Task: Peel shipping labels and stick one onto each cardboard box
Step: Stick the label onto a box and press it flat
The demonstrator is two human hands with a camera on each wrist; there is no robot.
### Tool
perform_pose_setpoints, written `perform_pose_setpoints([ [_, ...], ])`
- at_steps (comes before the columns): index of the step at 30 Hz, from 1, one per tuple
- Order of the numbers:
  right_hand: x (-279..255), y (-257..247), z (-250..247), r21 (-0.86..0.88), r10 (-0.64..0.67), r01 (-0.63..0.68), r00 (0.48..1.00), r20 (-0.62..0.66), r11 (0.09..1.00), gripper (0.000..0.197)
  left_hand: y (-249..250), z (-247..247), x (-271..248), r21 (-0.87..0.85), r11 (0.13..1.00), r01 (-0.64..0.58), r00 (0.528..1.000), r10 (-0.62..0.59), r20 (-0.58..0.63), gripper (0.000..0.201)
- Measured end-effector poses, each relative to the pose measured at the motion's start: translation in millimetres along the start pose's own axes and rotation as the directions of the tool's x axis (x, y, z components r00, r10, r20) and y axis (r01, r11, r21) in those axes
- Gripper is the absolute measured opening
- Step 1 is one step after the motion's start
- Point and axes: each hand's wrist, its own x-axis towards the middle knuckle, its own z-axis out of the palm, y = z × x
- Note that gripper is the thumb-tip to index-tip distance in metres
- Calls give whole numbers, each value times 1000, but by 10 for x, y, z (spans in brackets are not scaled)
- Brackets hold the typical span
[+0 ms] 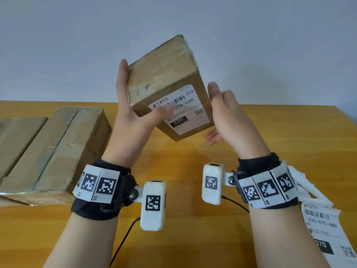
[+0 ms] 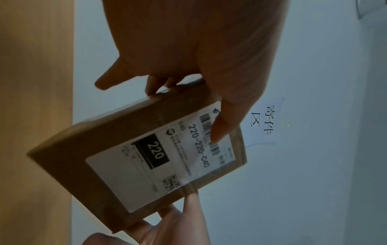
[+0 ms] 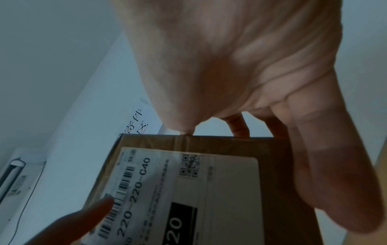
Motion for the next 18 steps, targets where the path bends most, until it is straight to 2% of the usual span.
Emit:
perform_pose_setpoints([
  [1, 9, -5, 1, 0, 5, -5, 1000, 13, 1000, 65, -8, 8, -7, 66, 998, -1, 999, -2, 35, 113],
  [3, 40, -1, 4, -2, -7, 7, 1000, 24, 1000, 70, -32, 19, -12, 204, 979, 2, 998, -15, 64, 93],
  [5, 55, -2, -14, -14, -24, 24, 1000, 14, 1000, 73, -24, 7, -3, 260, 965, 16, 998, -31, 53, 80],
  [7, 31, -8, -36, -38, -21, 22, 1000, 10, 999, 73, 4, -18, 15, 284, 959, 17, 998, -32, 48, 89],
  [9, -6, -39, -49, -56, -26, 26, 1000, 9, 998, 79, 24, -21, 29, 283, 958, 36, 999, -27, -34, 104],
  [11, -42, -78, -26, -32, -99, 98, 995, -18, 995, 86, 4, -21, 37, 247, 965, 86, 992, -59, -113, 112],
  [14, -38, -106, 27, 21, -198, 202, 974, -110, 979, 75, -40, 11, 43, 233, 956, 180, 982, -163, -92, 119],
  [16, -63, -117, 74, -45, -233, 229, 959, -163, 972, 65, -61, 32, 46, 225, 950, 219, 975, -208, -73, 119],
  [18, -75, -108, 147, -143, -279, 253, 938, -207, 957, 67, -53, 52, 39, 238, 946, 221, 975, -211, -67, 119],
])
